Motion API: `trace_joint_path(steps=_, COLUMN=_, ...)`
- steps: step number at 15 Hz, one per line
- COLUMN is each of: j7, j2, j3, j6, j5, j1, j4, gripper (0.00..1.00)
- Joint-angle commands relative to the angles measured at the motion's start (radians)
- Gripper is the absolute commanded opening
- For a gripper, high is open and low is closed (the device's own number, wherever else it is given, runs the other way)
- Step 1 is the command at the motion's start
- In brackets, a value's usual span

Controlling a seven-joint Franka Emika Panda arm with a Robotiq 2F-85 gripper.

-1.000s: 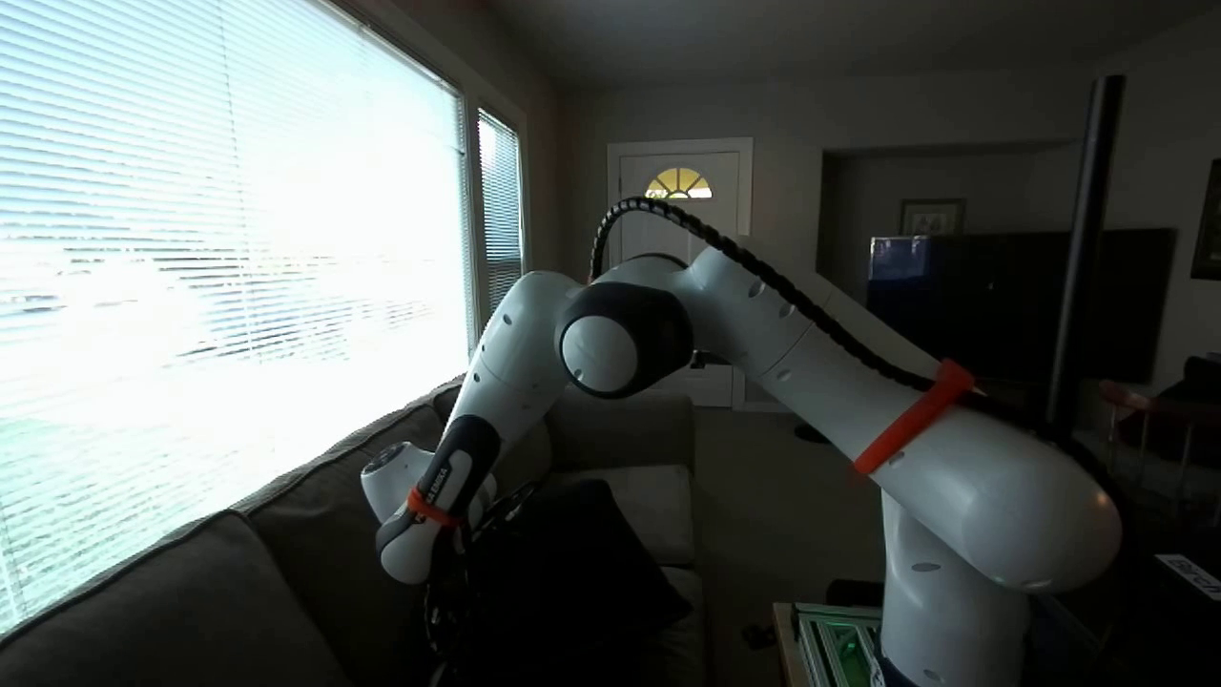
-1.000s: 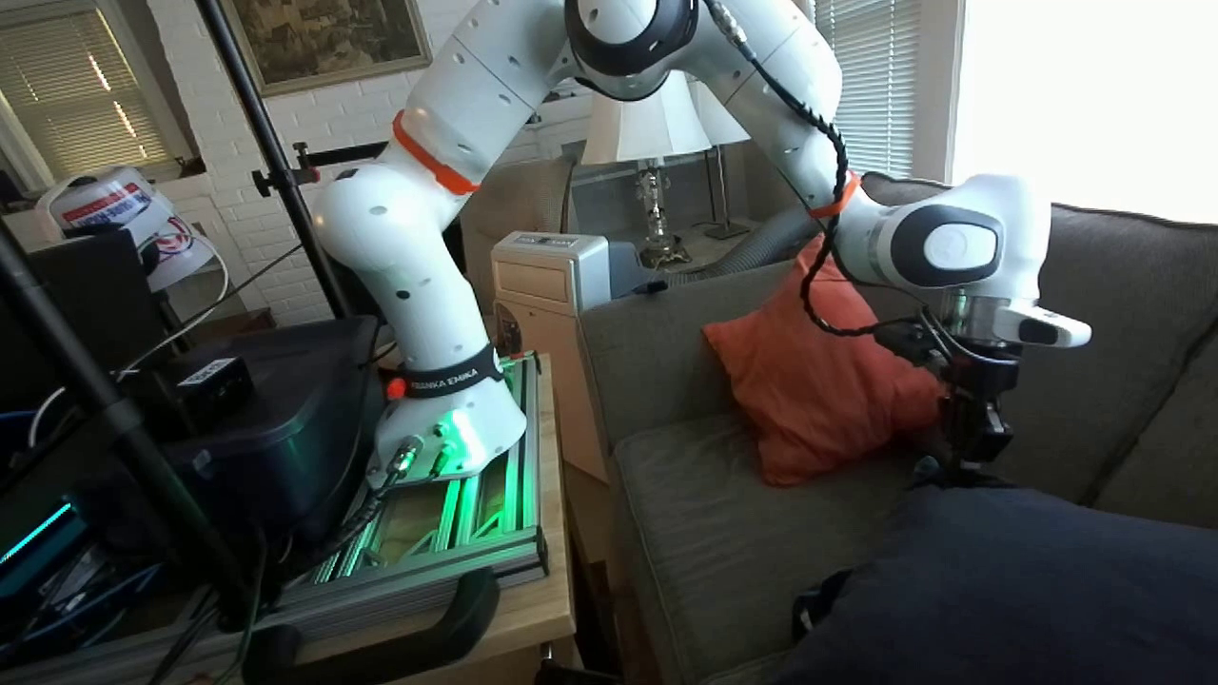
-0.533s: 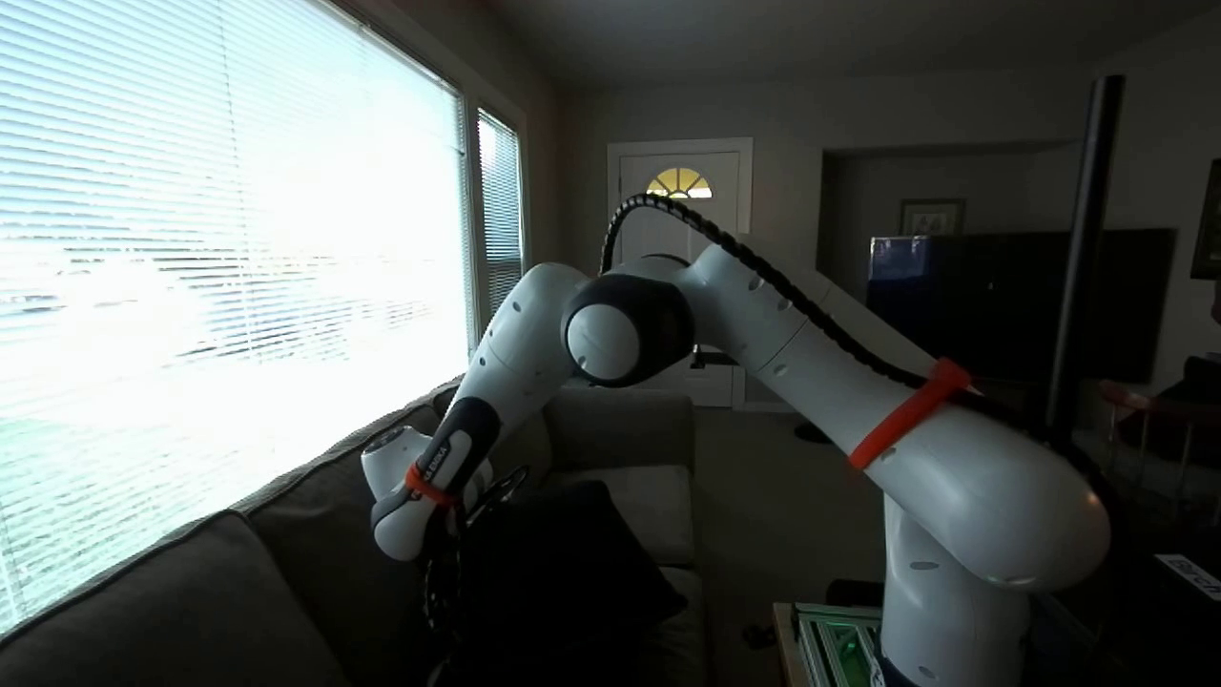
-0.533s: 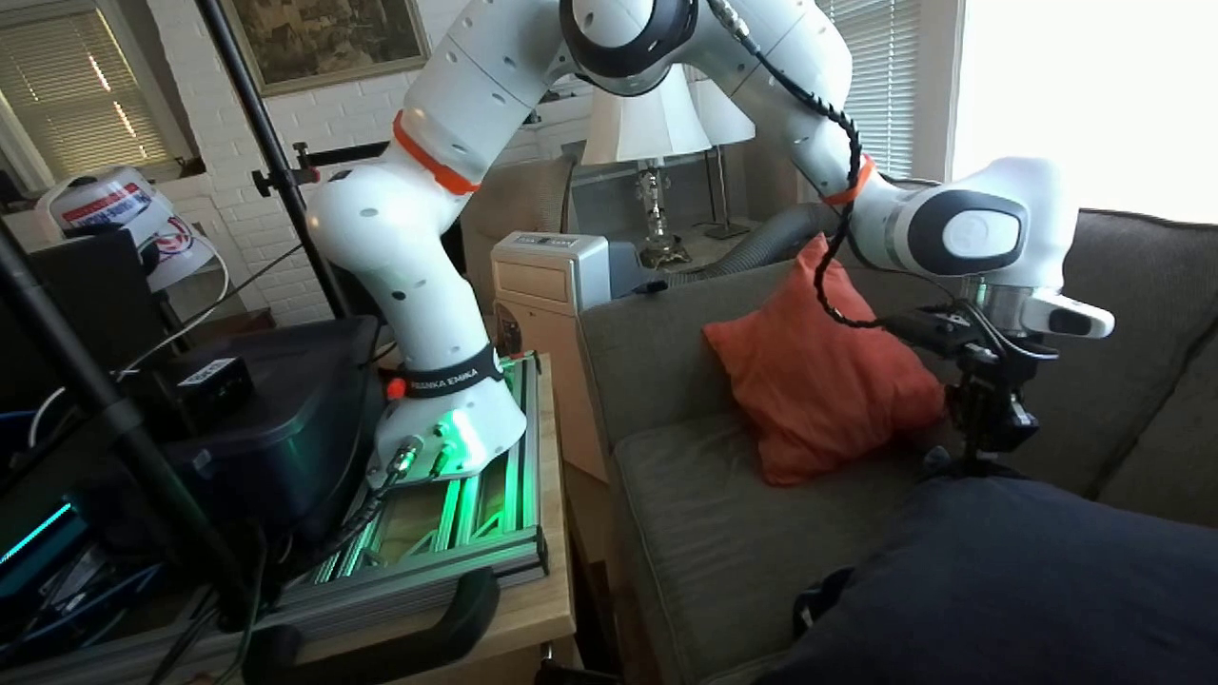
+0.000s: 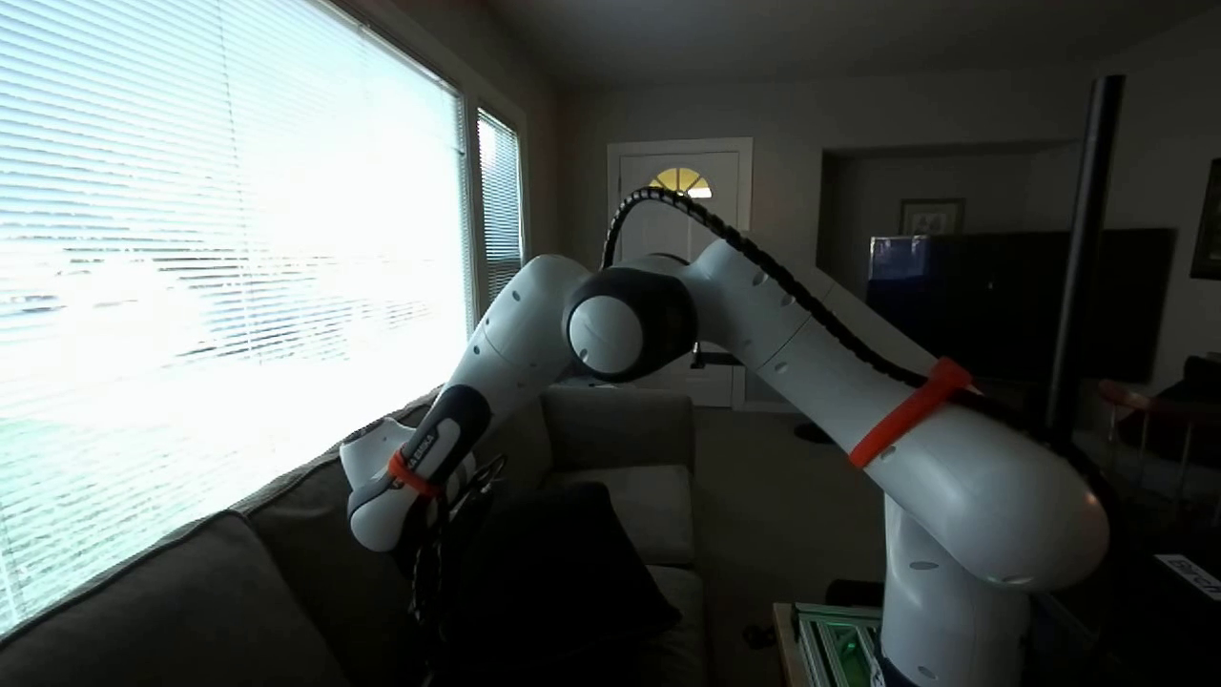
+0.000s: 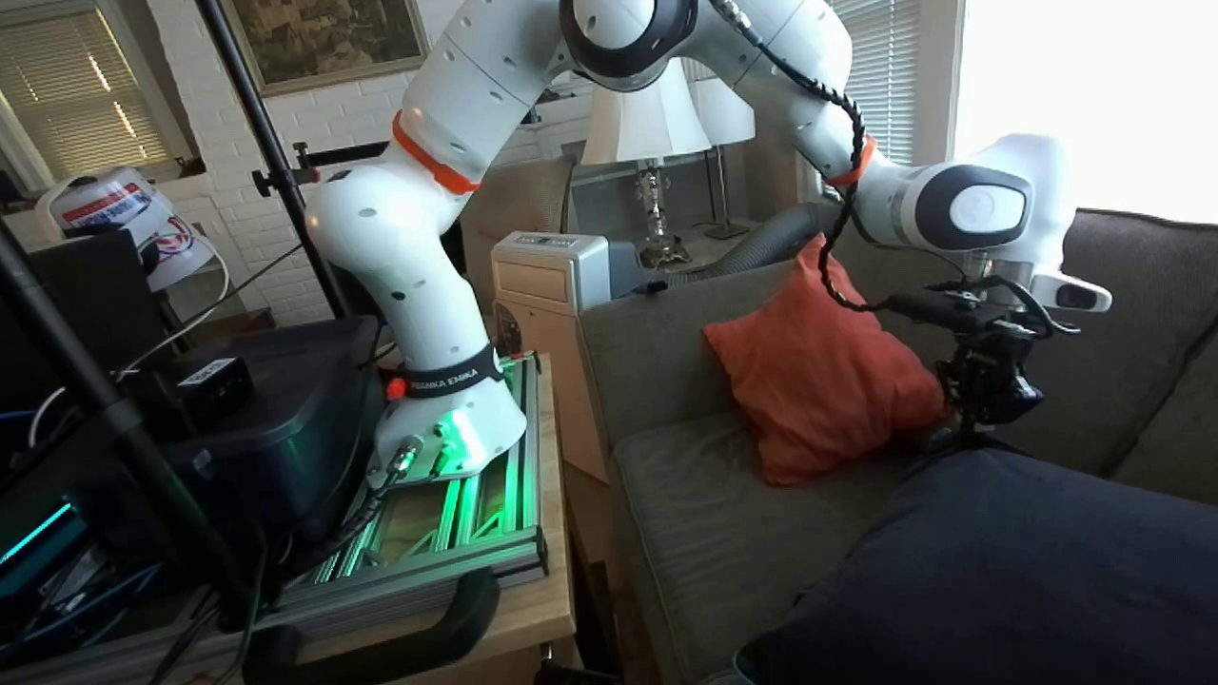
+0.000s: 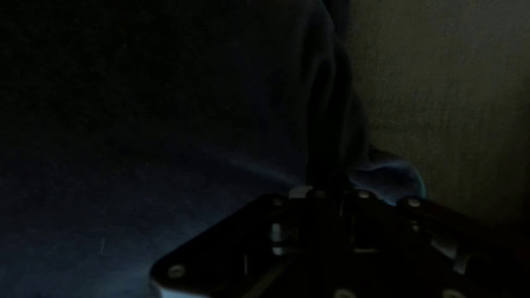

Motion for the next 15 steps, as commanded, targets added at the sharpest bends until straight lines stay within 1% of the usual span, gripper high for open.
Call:
trace_joint_path(steps=1, j7=-0.086, j2=-0.016, j3=0.071, j6=-0.054, j5=0.029, j1=-0.005, j4=0.019, gripper=0.01)
trace_joint_path(steps=7, j7=-0.121, j2=-0.010, j3=0.107, j6=-0.142, j5=0.023, j1=0.022, j4=0.095, gripper=0.01)
trace_joint_path(steps=12, j7=-0.093, j2=0.004, j3=0.115, j6=-0.291, j5=0.019, j1=0.075, j4=0.200, gripper=0.01)
trace_joint_path(steps=14, j7=-0.101, j2=0.002, j3=0.123, j6=-0.360, j5=0.022, j1=0.091, j4=0.235, gripper=0.01)
trace_joint_path(steps=15, j7=-0.099, j2=-0.003, j3=0.124, j6=-0.371, j5=0.019, j1=0.098, j4=0.242, gripper=0.01)
